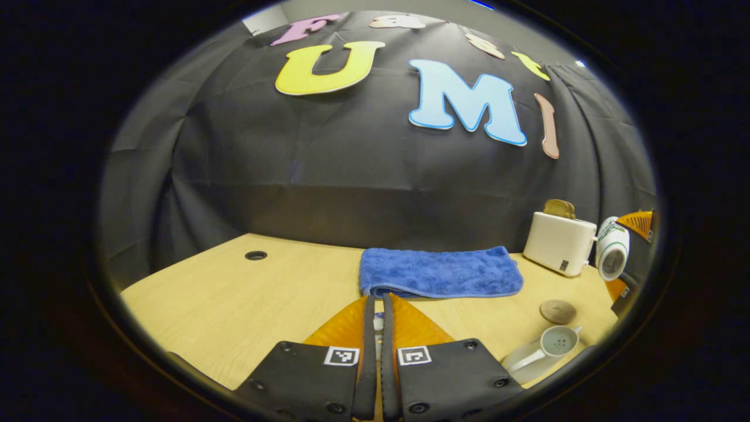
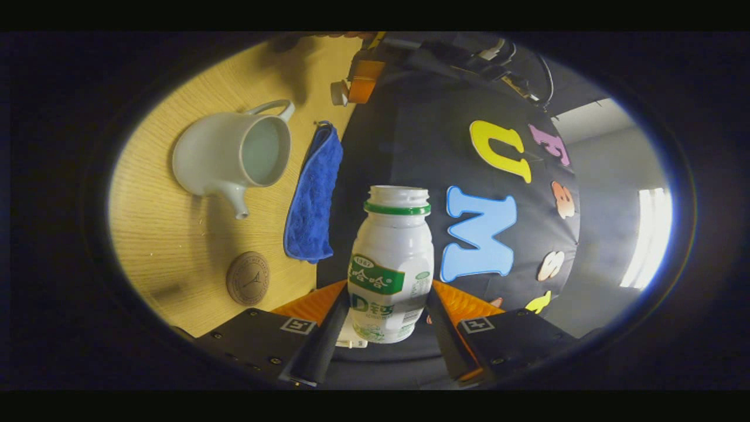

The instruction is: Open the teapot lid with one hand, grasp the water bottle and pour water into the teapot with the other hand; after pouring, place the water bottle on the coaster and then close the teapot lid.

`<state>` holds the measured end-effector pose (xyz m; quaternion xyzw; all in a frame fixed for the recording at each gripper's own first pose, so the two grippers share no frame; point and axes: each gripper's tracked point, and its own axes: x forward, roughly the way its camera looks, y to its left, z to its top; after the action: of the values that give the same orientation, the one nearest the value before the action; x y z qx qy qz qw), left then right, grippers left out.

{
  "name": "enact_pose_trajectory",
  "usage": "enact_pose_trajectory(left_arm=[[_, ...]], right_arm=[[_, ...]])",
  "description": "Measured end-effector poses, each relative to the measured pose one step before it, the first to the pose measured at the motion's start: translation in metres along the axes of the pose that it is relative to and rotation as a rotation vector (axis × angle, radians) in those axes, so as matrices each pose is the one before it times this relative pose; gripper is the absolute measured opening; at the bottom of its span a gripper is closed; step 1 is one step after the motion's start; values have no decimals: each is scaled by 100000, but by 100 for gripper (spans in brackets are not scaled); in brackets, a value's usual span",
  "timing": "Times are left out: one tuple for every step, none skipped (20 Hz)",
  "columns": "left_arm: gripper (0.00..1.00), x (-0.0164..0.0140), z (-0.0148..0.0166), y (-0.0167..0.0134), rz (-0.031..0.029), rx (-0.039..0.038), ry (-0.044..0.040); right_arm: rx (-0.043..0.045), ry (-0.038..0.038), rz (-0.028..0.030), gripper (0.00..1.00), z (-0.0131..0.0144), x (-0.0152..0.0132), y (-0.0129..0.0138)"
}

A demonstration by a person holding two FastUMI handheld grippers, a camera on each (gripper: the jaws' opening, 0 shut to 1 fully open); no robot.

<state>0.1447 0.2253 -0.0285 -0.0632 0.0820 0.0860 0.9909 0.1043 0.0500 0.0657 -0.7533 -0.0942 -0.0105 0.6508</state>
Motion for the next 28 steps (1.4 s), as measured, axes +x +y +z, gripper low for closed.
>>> enact_pose_trajectory(left_arm=[[10, 11, -46, -58, -113, -78, -8], [14, -35, 111, -13, -4, -15, -5], [14, 21, -41, 6, -31, 45, 25], [14, -12, -28, 27, 23, -4, -45], [14, 26, 59, 5, -110, -95, 18], [14, 0, -9, -32, -12, -66, 12], [14, 14, -47, -35, -57, 25, 16], [10, 31, -81, -16, 30, -71, -8], [10, -37, 32, -29, -132, -143, 54], [10, -14, 26, -7, -83, -176, -54], [10, 50, -31, 29, -88, -156, 24], [10, -16, 35, 11, -59, -50, 45], [10, 28, -42, -49, 41, 59, 60], [10, 7, 14, 68, 21, 75, 67], [10, 65, -47, -47, -33, 20, 29], [10, -50, 14, -43, -24, -37, -16], [10, -10, -14, 96, 27, -42, -52], [10, -62, 60, -36, -1, -27, -34], [10, 38, -91, 7, -1, -41, -2], [10, 34, 28, -19, -4, 28, 90], [10, 40, -78, -70, -9, 101, 145], [10, 16, -8, 43, 9, 129, 140], [10, -110, -55, -10, -24, 80, 85], [10, 28, 119, -10, 14, 38, 27], [10, 66, -80, -32, -5, 7, -22], [10, -6, 82, 49, 53, -29, -104], [10, -18, -30, 5, 42, -27, -85], [10, -7, 79, 63, 27, -25, -22]], right_arm=[[-1214, -318, -474, 75, 72, 49, -120], [-940, -147, -559, 75, -9, 60, -190], [-878, -137, -390, 75, -14, 27, -105], [-649, -250, -363, 73, 6, -11, -90], [-185, 214, -48, 73, 13, -21, 2], [567, -635, 32, 74, 85, -30, 35], [314, -490, -705, 73, 243, 56, -74], [182, -164, -444, 73, 85, -132, -69], [348, -667, -487, 73, 164, -66, -75], [-280, -718, -549, 73, 153, 4, -193], [-911, -99, -689, 73, -11, -87, -308], [-817, -310, -547, 73, 59, -104, -309], [-722, -406, -147, 73, 101, -38, -216], [-1046, -191, -302, 73, -35, 145, -105], [-879, -427, -293, 74, 72, -14, -136], [-650, -113, -82, 73, -22, 91, 56], [-234, 8, 71, 73, -69, -41, 28], [-143, 0, -21, 73, -25, -5, -20], [-139, -26, 28, 73, -20, -10, -3], [-260, 48, -191, 73, -76, 48, -27], [-70, 23, -35, 73, -6, -18, -30], [-339, -209, 29, 73, 36, -5, -41], [-603, -161, -139, 73, 2, -11, -67], [-806, -193, -325, 73, -2, 65, -89], [-718, -146, -321, 74, -32, 49, -76], [-499, -112, -116, 74, 18, 48, -54], [-432, -145, -92, 74, -19, 34, -73], [-329, -57, -100, 73, 12, 22, -29]])
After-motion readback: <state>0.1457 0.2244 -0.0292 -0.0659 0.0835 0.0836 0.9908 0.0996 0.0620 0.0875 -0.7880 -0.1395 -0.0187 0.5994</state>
